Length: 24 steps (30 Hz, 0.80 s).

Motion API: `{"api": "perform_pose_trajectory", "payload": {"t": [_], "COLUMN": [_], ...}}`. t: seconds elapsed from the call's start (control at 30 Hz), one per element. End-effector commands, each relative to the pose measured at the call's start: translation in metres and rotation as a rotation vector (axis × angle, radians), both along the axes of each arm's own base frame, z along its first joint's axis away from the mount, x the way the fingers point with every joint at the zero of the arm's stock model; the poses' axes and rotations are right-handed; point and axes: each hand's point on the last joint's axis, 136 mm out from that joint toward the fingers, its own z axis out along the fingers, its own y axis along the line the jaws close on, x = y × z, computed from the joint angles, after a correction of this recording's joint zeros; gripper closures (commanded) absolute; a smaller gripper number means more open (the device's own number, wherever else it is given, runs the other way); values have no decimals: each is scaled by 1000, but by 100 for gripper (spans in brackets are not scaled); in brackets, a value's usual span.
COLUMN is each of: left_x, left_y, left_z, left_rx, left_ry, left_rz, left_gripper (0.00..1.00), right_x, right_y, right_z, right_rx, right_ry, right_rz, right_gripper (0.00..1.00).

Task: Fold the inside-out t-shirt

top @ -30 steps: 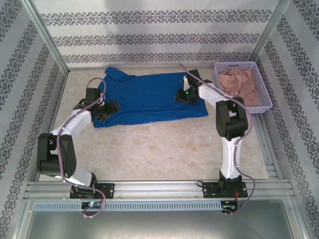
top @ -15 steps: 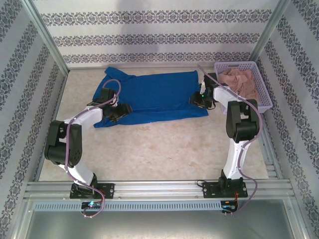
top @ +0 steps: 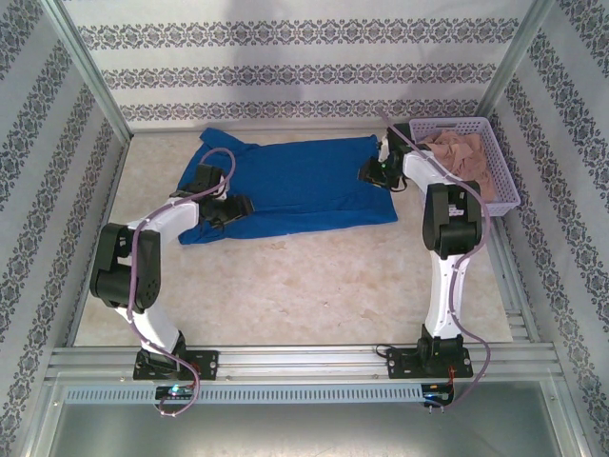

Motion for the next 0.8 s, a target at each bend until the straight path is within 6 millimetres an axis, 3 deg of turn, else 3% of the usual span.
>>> {"api": "perform_pose_trajectory", "payload": {"t": [0.0, 0.17, 0.33, 0.5, 0.63, 0.77], "left_x": [10, 7, 15, 29, 46, 64], "left_y": [-18, -44, -70, -84, -81, -81], "left_z": [15, 11, -1, -15, -26, -24], "left_rx": [-13, -16, -55, -65, -14, 15], "left_ry": [-64, -55, -30, 3, 18, 5], "left_rz": [-77, -156, -212, -221, -209, -206], "left_gripper": [36, 37, 39, 40, 40, 40], "right_x": [-6, -39, -70, -81, -83, -85], "right_y": [-5, 10, 40, 46, 43, 38], "right_z": [13, 30, 25, 7, -1, -11], "right_rx": [11, 31, 38, 42, 36, 11], "right_ry": [-12, -51, -30, 18, 36, 60], "right_rz": [-11, 21, 76, 79, 72, 67], "right_gripper": [57, 57, 56, 56, 56, 56]}}
